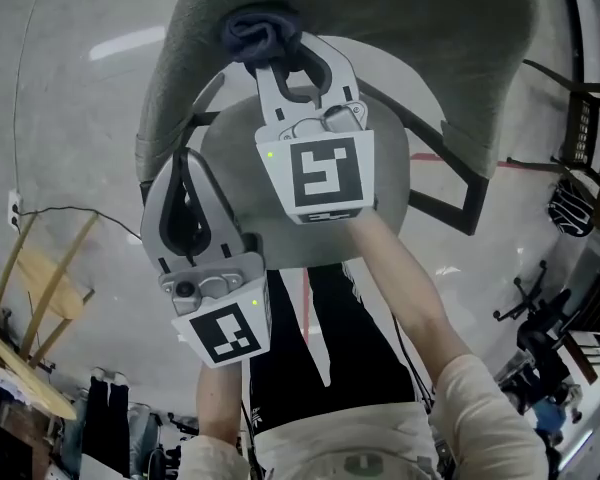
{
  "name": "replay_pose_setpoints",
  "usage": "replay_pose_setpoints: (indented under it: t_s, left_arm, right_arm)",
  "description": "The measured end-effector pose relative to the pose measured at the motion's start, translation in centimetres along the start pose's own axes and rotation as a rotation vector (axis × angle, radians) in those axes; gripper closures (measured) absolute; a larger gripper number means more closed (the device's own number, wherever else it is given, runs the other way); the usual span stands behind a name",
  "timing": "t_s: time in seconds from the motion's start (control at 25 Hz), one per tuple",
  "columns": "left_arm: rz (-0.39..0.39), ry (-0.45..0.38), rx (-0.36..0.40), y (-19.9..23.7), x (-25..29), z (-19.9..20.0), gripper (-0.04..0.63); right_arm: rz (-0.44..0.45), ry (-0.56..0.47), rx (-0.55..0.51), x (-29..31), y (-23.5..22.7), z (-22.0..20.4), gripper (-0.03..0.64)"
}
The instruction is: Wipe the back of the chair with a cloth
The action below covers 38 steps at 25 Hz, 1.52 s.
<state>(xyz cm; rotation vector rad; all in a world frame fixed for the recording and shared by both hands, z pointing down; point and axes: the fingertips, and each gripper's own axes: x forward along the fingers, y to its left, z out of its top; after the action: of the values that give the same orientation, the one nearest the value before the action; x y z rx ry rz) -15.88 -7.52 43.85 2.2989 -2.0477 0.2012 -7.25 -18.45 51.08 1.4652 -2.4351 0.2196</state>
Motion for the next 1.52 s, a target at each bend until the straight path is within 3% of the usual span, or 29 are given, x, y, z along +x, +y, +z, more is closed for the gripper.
replay_pose_setpoints:
  t_s: [0.32, 0.72, 1.04, 1.52]
  left_arm:
    - [-0.04, -0.026, -0.023, -2.2, 2.6, 0.7, 0.58]
    - [-0.187, -0.037, 0.016, -6.9, 4.6, 1.6, 0.581]
    - [-0.325, -0.042, 0.019, -12.1, 4.7, 1.8, 0.58]
    - [-0.481, -0.056, 0.032, -17.1, 3.9, 3.1, 0.58]
  right_arm:
    - [-0.215, 0.028, 0.07, -2.0, -7.1, -0.7, 0.557]
    - [-0.537, 0.045, 0.184, -8.0, -15.2, -3.5, 0.557]
    - [-0.723, 0.037, 0.229, -14.0, -19.0, -4.8, 0.557]
    - [-0.919, 0.068, 0.249, -21.8, -20.6, -6.8, 0.557]
